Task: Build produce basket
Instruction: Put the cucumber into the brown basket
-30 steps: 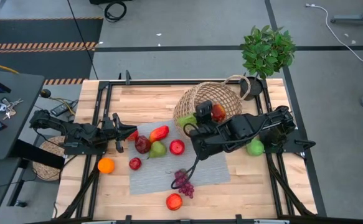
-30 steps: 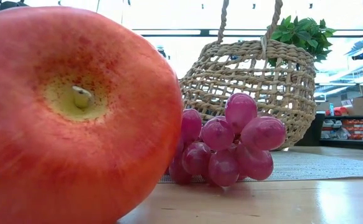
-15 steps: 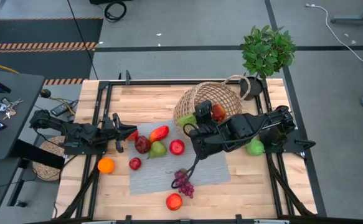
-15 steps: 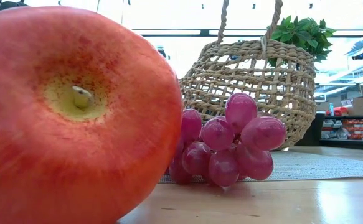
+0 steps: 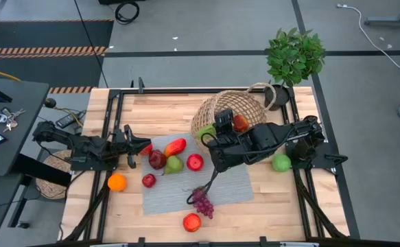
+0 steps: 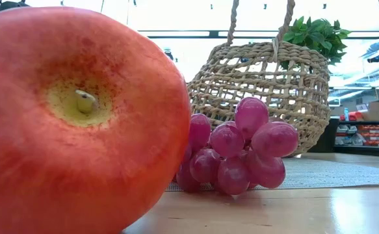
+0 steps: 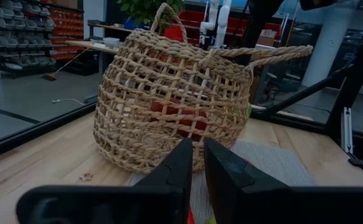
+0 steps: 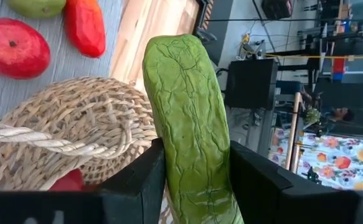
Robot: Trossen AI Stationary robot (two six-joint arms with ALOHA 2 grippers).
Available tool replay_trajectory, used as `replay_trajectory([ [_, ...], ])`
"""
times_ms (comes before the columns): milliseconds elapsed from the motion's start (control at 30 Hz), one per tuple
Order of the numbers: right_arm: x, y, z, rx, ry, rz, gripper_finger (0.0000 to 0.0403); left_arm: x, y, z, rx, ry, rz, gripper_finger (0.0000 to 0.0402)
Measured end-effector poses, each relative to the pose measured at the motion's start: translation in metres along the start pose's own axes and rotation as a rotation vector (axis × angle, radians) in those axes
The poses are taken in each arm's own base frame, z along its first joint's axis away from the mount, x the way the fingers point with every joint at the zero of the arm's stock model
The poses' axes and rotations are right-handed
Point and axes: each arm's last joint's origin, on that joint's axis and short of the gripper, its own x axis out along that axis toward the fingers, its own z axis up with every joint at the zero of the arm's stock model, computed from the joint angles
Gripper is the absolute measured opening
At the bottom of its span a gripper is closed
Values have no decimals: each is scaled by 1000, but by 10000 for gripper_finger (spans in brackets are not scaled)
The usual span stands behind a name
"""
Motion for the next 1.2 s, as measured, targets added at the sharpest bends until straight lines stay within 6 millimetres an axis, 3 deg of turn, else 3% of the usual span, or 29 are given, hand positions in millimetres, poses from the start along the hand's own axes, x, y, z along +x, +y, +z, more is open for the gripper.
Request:
replay_trajectory([
  [333,7,-12,-8,262,-6,157,167,0,0,0,0,0,0,48],
  [833,-23,-36,-36,509,-82,253,167,0,0,0,0,0,0,48],
  [1200,-25,-21,-34,542,-61,273,167,0,0,0,0,0,0,48],
])
